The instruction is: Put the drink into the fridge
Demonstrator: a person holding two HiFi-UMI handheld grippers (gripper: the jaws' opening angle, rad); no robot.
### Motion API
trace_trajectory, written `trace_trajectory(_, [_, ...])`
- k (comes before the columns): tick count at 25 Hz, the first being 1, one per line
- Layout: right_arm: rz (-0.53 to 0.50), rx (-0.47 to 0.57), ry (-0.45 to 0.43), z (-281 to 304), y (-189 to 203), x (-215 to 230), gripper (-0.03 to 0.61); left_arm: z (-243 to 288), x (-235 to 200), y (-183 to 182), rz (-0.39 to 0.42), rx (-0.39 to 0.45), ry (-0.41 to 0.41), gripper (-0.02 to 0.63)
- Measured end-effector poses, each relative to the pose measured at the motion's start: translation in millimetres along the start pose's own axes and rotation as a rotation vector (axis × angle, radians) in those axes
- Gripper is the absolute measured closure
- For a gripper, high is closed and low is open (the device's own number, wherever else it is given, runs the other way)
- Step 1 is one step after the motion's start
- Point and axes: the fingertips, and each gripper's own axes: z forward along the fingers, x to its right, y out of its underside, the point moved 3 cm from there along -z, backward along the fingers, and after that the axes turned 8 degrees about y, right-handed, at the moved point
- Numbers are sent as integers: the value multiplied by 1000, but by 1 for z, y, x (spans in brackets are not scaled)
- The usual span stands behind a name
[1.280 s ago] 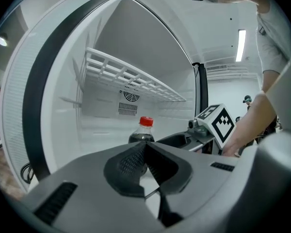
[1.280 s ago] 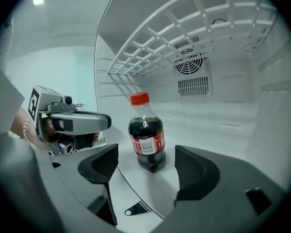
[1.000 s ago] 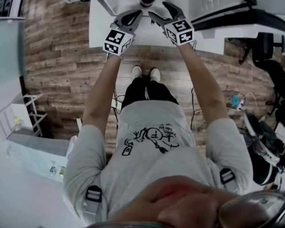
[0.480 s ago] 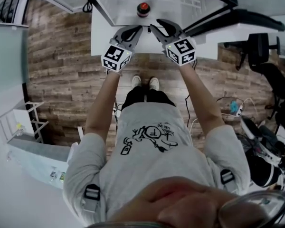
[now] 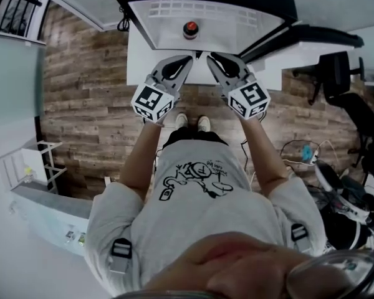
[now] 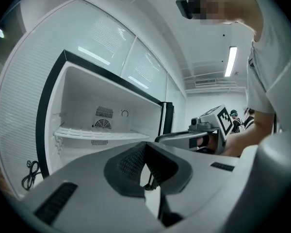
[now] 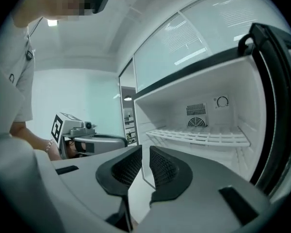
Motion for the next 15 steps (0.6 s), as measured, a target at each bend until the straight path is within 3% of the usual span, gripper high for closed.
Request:
trace_trajectory(6, [37,-10,-13,-32,-22,-21,512,-10,31,-31,65,-2,27,612])
trace_trajectory(15, [3,24,-21,-69,-68,-52,514,-23,72,-78,54,54,92,612])
